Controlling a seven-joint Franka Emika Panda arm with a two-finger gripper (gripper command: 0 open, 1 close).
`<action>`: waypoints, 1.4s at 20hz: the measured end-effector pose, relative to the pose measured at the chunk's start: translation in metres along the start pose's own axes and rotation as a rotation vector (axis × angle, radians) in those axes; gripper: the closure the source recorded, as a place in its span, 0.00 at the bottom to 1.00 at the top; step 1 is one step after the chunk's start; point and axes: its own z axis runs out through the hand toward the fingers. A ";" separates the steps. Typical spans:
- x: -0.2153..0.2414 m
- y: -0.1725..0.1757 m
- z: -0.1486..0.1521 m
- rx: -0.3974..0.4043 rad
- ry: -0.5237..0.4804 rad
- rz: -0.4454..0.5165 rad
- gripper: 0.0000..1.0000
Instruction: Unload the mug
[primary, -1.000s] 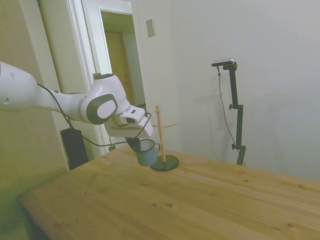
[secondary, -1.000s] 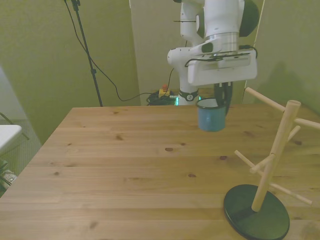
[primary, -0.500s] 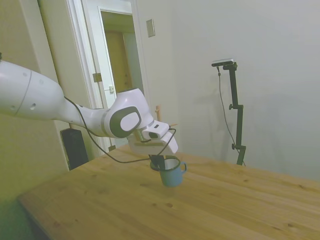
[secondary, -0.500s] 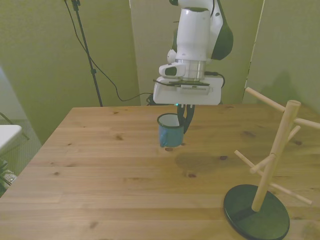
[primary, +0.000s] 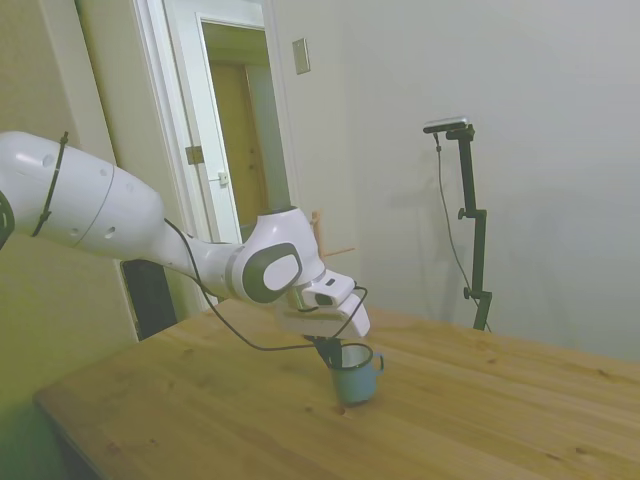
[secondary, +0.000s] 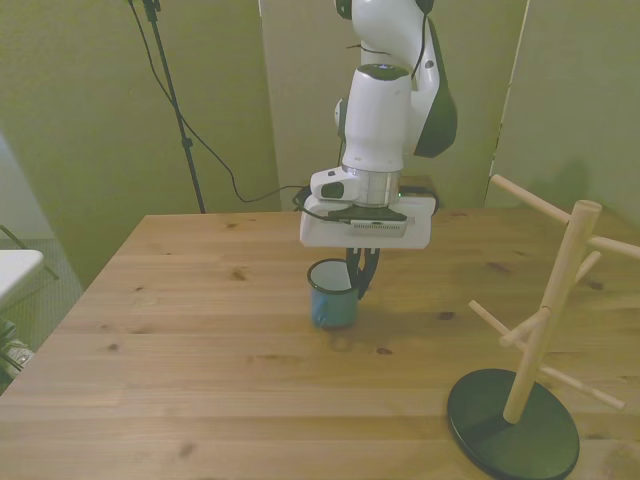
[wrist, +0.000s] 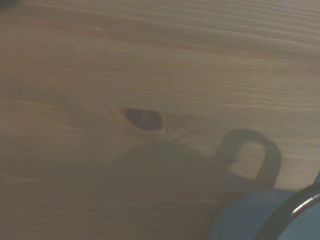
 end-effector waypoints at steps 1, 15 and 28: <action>0.000 0.000 0.003 -0.003 -0.002 0.001 1.00; -0.003 -0.001 0.005 0.008 -0.010 0.011 0.00; -0.004 -0.031 -0.086 0.057 0.068 -0.043 0.00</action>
